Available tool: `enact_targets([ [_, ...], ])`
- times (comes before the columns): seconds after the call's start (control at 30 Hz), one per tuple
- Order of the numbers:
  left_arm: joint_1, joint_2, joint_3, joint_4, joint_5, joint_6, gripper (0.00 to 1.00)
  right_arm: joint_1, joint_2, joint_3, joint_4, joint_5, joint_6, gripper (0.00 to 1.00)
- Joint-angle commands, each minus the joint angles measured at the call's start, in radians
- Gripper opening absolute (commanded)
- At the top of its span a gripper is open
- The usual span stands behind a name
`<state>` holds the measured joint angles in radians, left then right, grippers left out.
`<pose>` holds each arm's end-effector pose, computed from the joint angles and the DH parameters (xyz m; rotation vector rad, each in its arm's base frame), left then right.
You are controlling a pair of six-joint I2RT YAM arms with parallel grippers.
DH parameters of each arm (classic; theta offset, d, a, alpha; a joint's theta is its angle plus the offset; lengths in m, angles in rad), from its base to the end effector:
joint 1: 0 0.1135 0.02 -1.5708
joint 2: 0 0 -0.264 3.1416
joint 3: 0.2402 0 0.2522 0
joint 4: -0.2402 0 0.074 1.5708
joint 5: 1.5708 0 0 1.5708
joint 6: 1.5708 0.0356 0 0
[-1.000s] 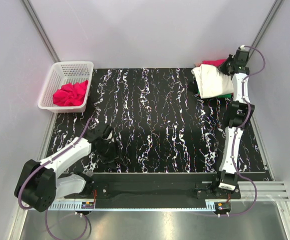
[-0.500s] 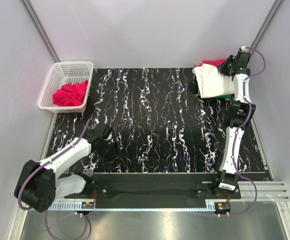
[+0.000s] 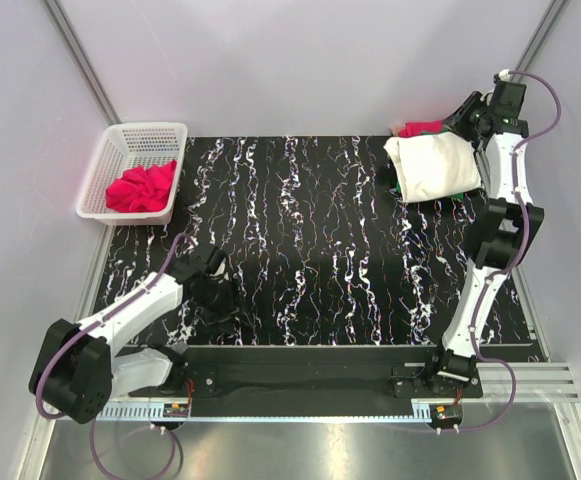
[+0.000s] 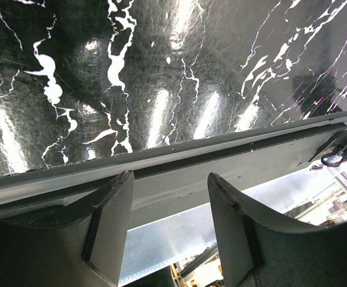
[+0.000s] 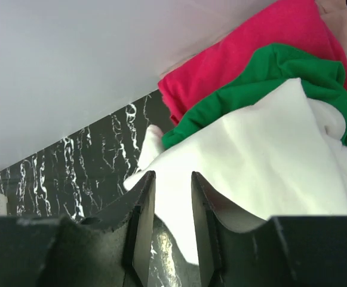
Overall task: Fold and stack the t-shirts
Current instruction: Reset both grippers
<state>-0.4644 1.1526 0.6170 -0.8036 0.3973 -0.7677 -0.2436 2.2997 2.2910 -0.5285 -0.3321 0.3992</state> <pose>0.1535 -0.0923 0.1774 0.3862 -2.9953 0.6990 0.5208 -0.1175 0.3132 0.4729 2.0526 0.4430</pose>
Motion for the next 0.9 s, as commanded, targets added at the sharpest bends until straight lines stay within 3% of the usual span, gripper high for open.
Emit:
enact_targets([
  [0.0, -0.003, -0.033, 0.010, 0.020, 0.020, -0.001, 0.57, 0.010, -0.098, -0.091, -0.021, -0.024, -0.023, 0.36],
  [0.17, -0.003, -0.073, -0.020, 0.023, 0.025, -0.008, 0.57, 0.023, -0.152, -0.220, 0.019, -0.005, -0.031, 0.36],
  [0.27, -0.003, -0.067, -0.017, 0.018, 0.002, 0.002, 0.58, 0.023, -0.112, -0.208, 0.018, -0.018, -0.031, 0.36],
  [0.4, -0.005, 0.007, 0.114, -0.040, -0.165, 0.054, 0.59, 0.030, -0.134, -0.243, 0.001, -0.044, -0.029, 0.36],
  [0.57, -0.003, 0.159, 0.263, -0.115, -0.274, 0.113, 0.59, 0.047, -0.314, -0.451, -0.022, -0.074, -0.011, 0.40],
  [0.87, -0.014, 0.164, 0.371, -0.111, -0.299, 0.085, 0.60, 0.184, -0.718, -0.866, -0.117, -0.111, 0.022, 0.43],
])
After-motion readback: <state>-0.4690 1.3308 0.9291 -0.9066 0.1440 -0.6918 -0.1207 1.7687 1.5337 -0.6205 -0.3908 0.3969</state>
